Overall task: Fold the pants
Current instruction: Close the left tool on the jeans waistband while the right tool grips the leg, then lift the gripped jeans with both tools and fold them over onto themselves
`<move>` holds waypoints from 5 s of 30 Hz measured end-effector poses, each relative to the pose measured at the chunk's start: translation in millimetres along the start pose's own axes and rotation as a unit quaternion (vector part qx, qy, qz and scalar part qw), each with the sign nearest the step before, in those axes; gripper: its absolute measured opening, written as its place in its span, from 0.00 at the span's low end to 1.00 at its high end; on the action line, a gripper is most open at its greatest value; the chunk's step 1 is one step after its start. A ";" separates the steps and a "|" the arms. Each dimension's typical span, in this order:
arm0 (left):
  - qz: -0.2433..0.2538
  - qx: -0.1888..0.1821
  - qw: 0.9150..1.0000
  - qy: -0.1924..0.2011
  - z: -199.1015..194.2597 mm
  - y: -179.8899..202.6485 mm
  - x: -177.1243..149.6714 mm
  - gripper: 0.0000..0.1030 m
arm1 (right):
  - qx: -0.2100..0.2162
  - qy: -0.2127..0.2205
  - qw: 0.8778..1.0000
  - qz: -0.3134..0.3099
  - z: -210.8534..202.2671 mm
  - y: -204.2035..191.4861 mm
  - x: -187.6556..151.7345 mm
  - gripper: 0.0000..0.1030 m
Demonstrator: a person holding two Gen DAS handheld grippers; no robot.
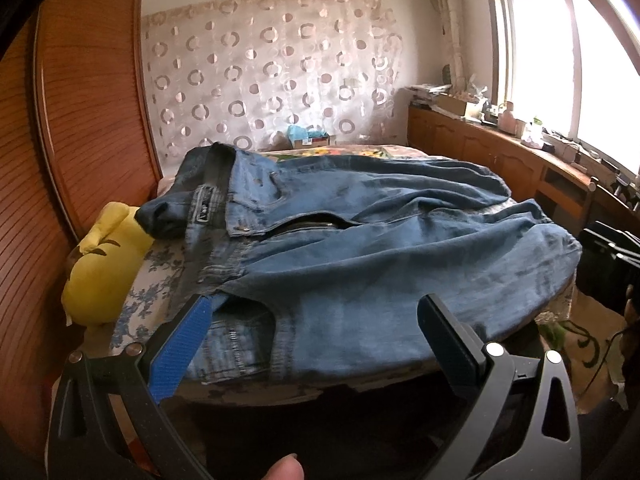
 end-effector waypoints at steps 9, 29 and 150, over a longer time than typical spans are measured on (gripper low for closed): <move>-0.016 0.024 1.000 -0.009 10.7 -42.4 -12.0 1.00 | -0.023 -0.010 0.999 0.026 -4.3 -2.9 2.5 0.72; -0.104 0.016 0.992 -0.070 49.9 -123.3 -51.5 0.64 | -0.050 -0.036 0.997 0.041 -5.2 6.8 3.8 0.72; -0.028 0.005 0.999 0.030 17.1 -83.6 40.3 0.15 | -0.029 -0.026 0.998 0.042 -0.7 60.5 32.4 0.07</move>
Point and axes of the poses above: each gripper's, at about its wrist camera, not at the fingertips, and z roughly the way its jaws point, y to its right, x to its top, the point moved 3 cm from there along z, roughly the way its jaws point, and after that the axes turned 8 degrees about -y, right-handed, at the moved point
